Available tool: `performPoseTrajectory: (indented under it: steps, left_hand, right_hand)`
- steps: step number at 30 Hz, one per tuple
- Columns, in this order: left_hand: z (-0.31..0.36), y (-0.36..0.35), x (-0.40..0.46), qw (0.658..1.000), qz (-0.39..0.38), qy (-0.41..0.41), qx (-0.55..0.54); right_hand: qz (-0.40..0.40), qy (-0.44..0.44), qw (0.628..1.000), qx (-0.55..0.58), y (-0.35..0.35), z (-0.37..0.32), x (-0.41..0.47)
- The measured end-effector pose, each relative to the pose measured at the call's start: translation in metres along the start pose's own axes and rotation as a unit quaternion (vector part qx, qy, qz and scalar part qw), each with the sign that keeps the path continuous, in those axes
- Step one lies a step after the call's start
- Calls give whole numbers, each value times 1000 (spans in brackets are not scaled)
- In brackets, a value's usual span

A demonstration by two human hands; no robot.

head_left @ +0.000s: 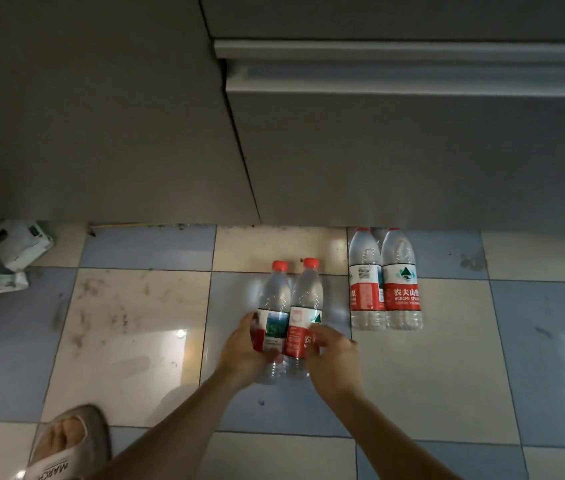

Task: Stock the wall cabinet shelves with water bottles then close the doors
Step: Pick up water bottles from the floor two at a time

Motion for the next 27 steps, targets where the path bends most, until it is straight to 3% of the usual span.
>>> performPoseTrajectory:
  steps: [3,8,14,21,27]
  left_hand:
    - [-1,7,11,999,31,8,-27]
    - [18,7,49,999,45,-6,-11]
    - [16,13,54,998,55,-13,-26]
    - [19,47,15,970,137,-157,-122]
    - [14,49,2,933,244,-233,-125]
  right_hand:
    - [41,-27,999,22,4,-5,31]
    - [-90,-105,988,75,-16,-16,78]
    - [-88,-127,978,138,-21,-22,83]
    - [-48,93,982,158,1,-56,45]
    - [22,218,965,145,8,-63,35]
Point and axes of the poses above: each hand's wrist, its own x-axis towards the middle knuckle, its own y-axis out of the back of the hand, z = x × y, the point moved 2 cm from there along x, towards the middle knuckle
